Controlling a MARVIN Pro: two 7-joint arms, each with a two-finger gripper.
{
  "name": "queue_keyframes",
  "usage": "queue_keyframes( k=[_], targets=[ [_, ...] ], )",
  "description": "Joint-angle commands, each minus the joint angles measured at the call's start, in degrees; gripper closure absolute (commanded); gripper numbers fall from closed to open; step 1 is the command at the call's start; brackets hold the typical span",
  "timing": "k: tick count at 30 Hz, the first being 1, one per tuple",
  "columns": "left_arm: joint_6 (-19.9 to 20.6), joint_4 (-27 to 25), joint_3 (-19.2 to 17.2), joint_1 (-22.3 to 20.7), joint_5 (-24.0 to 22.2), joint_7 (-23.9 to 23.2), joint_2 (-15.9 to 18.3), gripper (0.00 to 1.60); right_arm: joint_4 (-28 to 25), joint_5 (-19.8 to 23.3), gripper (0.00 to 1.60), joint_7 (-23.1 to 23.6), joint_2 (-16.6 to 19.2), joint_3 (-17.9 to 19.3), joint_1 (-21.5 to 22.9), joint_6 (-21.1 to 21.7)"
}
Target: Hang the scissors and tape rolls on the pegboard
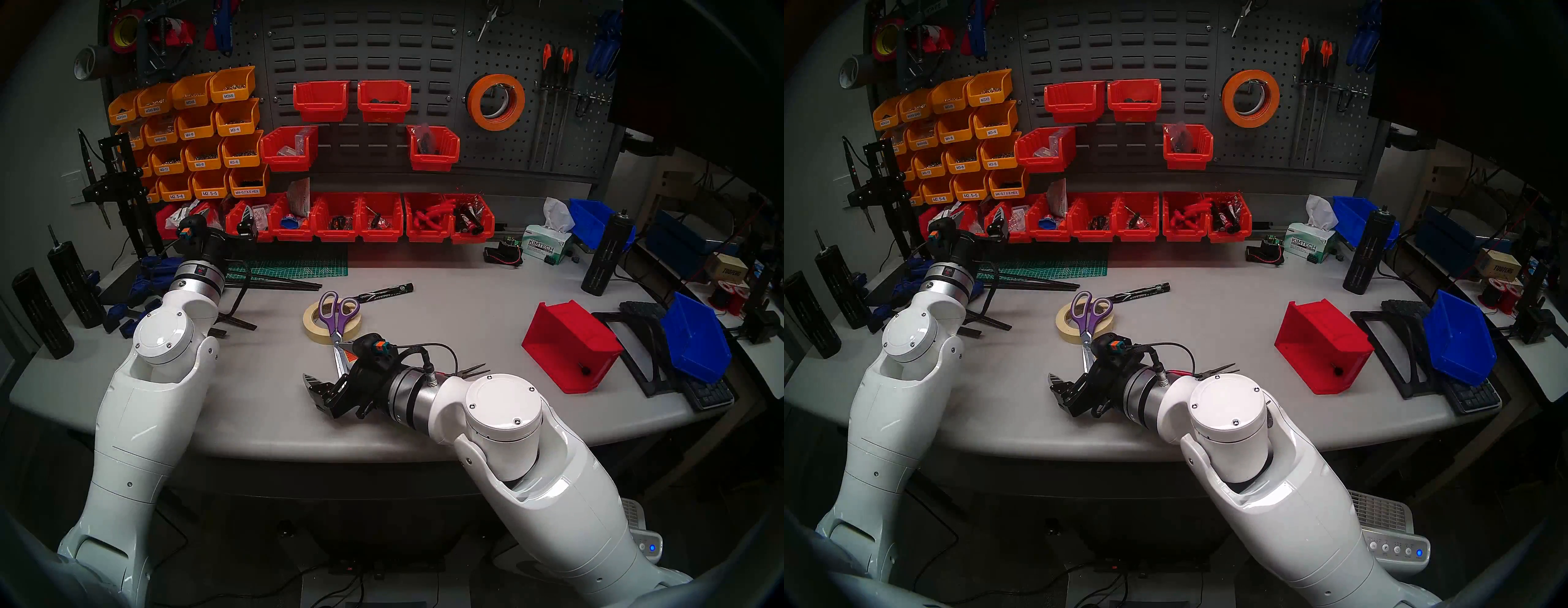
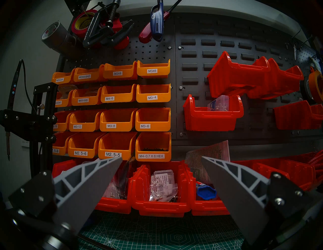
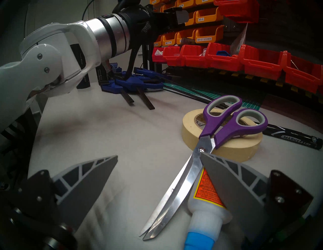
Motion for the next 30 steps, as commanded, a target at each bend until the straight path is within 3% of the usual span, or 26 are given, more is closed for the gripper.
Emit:
queue_keyframes(
  k=[1,30],
  targets=[
    [-0.69,-1.70,-0.75,-1.68,-0.13,0.13,0.08,0.00,-1.51,-0.45,0.00,-0.42,0.61,0.18,-0.76,-0.50],
    [-0.69,-1.70,-0.75,-1.68,-0.13,0.13,0.07,0.00,-0.24,-5.56,0.00,-1.35,2.97,-3.64,0.39,-5.05]
  ],
)
